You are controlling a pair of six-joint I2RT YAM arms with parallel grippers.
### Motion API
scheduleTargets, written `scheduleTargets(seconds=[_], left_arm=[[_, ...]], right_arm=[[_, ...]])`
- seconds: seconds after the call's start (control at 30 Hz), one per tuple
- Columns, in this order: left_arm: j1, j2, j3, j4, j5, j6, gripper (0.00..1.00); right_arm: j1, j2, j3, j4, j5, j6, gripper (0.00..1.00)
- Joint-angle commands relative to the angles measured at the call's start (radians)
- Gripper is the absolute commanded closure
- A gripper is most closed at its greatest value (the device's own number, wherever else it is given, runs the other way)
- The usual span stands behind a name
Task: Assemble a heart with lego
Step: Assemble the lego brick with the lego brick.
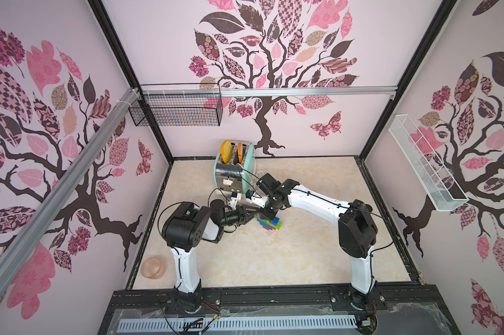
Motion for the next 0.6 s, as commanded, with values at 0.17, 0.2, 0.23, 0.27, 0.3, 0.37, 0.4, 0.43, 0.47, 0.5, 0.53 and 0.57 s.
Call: scheduleTargets(seconds=[0.17,0.2,0.23,0.27,0.3,0.37,0.4,0.43,0.47,0.5,0.53,0.57], left_arm=[[-0.037,-0.023,0.018,0.081,0.061,0.024,0.63],[-0.038,-0.024,0.018,0.081,0.060,0.025,0.63],[-0.038,-0.027,0.018,0.081,0.060,0.025,0.63],[-0.037,-0.026,0.018,0.081,0.061,0.024,0.63],[-0.038,-0.027,0.018,0.081,0.061,0.024,0.63],[-0.038,-0.029,0.017,0.081,0.061,0.025,0.62],[-0.038,-0.029,0.018,0.081,0.061,0.024,0.62],[-0.038,-0.029,0.017,0.081,0.060,0.024,0.62],[-0.038,-0.029,0.017,0.081,0.059,0.024,0.62],[-0.038,-0.029,0.017,0.081,0.060,0.024,0.61],[-0.038,-0.029,0.017,0.081,0.059,0.024,0.61],[-0.038,-0.029,0.017,0.081,0.059,0.024,0.61]], right_arm=[[0.018,0.085,0.020,-0.101,-0.031,-0.016,0.75],[0.018,0.090,0.024,-0.108,-0.029,-0.016,0.75],[0.018,0.093,0.024,-0.113,-0.036,-0.016,0.75],[0.019,0.095,0.025,-0.116,-0.039,-0.014,0.76],[0.019,0.097,0.024,-0.116,-0.044,-0.010,0.76],[0.017,0.101,0.018,-0.120,-0.064,-0.005,0.76],[0.017,0.103,0.016,-0.120,-0.069,-0.003,0.75],[0.017,0.108,0.017,-0.126,-0.079,-0.004,0.75],[0.019,0.113,0.016,-0.128,-0.080,-0.002,0.75],[0.018,0.115,0.012,-0.128,-0.085,-0.001,0.75],[0.018,0.116,0.011,-0.128,-0.089,0.000,0.75],[0.018,0.117,0.010,-0.128,-0.088,0.000,0.75]])
